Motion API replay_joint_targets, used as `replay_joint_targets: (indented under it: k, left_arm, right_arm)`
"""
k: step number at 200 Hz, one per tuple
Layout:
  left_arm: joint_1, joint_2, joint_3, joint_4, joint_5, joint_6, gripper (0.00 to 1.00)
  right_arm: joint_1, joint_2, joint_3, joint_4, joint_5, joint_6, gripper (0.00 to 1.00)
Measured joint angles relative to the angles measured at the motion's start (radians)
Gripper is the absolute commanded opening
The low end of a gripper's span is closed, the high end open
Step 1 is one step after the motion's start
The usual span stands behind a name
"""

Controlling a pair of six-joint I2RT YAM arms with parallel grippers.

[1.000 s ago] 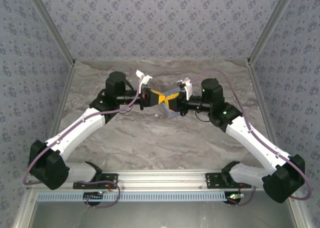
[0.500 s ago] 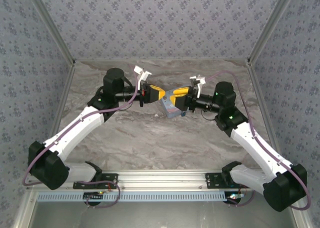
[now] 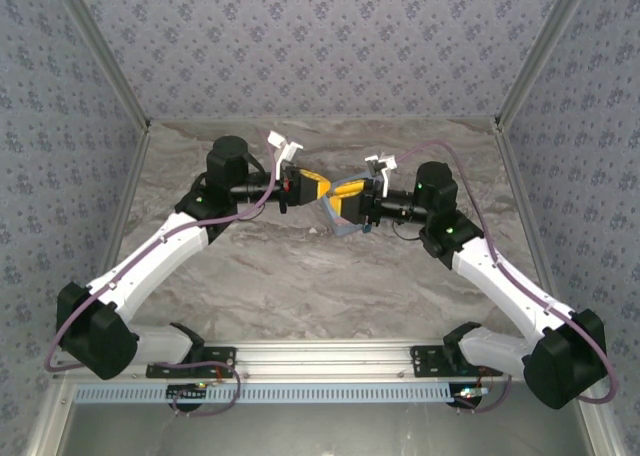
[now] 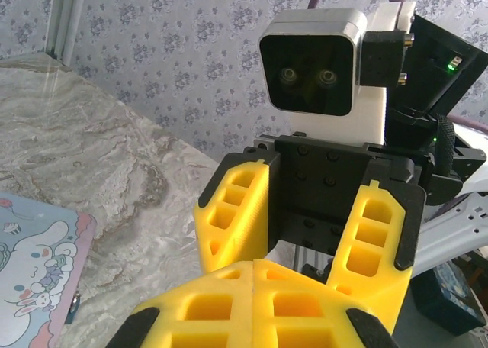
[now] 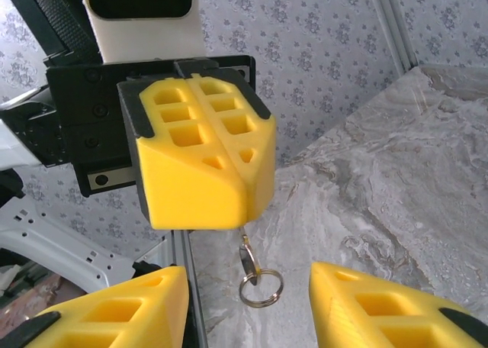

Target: Unlock a padlock with a key

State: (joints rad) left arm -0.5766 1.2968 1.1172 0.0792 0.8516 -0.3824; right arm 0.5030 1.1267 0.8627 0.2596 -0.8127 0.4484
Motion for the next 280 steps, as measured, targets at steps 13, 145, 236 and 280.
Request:
replay_joint_targets:
  k: [13, 145, 236, 280]
  left_arm:
    - [-0.001, 0.0, 0.0, 0.0, -0.003, 0.0, 0.0]
    - [-0.002, 0.0, 0.0, 0.0, -0.011, 0.0, 0.0]
    - [-0.002, 0.0, 0.0, 0.002, -0.011, 0.0, 0.0]
    - [-0.002, 0.0, 0.0, 0.003, -0.026, 0.0, 0.0]
  right_arm:
    - [0.004, 0.0, 0.0, 0.0, 0.0, 0.0, 0.43]
    - [0.021, 0.026, 0.021, 0.0, -0.008, 0.0, 0.27]
    - [0.023, 0.036, 0.024, -0.001, 0.009, 0.0, 0.12]
    - [0.023, 0.035, 0.022, -0.002, 0.028, 0.0, 0.0]
